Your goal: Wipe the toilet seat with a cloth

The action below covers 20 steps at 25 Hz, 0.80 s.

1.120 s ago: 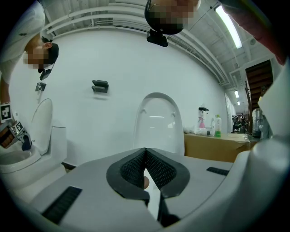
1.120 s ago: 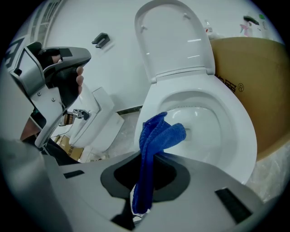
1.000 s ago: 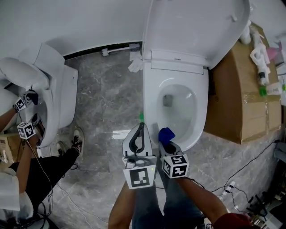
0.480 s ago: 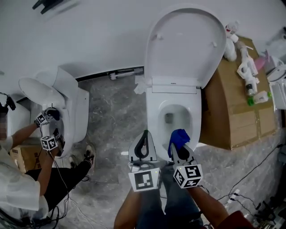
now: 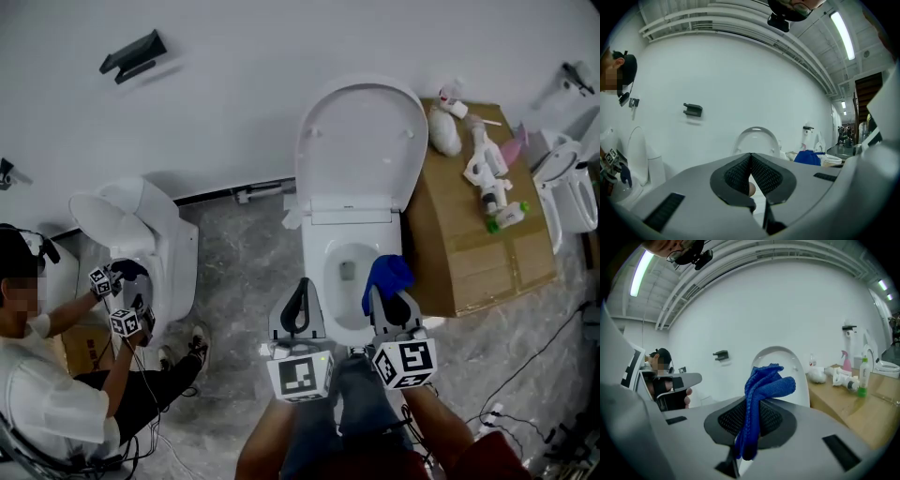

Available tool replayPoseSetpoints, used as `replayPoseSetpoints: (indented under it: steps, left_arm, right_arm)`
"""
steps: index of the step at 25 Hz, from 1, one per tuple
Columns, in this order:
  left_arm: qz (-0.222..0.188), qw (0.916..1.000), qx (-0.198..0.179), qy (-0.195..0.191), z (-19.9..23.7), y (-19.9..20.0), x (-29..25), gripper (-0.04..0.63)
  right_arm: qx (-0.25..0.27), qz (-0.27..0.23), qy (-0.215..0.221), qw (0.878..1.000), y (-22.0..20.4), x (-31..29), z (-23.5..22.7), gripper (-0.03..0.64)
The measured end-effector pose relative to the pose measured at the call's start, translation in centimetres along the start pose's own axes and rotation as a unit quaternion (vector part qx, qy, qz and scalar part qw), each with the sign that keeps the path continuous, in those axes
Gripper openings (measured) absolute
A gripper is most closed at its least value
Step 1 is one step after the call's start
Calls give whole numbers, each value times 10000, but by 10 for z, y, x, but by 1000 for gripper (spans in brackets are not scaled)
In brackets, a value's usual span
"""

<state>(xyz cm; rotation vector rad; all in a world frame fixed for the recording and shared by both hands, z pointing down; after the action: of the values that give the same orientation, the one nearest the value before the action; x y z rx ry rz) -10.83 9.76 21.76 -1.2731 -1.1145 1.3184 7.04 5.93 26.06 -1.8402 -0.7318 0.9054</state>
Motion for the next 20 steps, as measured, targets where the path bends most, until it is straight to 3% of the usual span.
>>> replayPoseSetpoints:
  steps: [5, 14, 20]
  left_arm:
    - [-132, 9996, -233, -67, -15, 49, 13, 15]
    - [-183, 9989, -276, -337, -41, 127, 43, 15]
    - [-371, 9969, -472, -515, -46, 156, 51, 15]
  right_arm:
    - [31, -495, -45, 9988, 63, 39, 0, 57]
    - [669, -858, 30, 9941, 165, 103, 12, 57]
    - [745, -1089, -39, 9912, 197, 121, 23, 57]
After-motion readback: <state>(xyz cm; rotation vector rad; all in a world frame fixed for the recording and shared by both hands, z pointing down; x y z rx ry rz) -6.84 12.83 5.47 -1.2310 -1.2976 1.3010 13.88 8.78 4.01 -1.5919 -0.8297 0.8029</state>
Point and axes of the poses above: the fingertips, and each gripper's own axes: x backward along the fingers, z to its left, y out of its top, the point moved 8 cm from there along x, backward along the fingers, and after that the axes turned 4 degrees about -x, right-handed, at the moved point
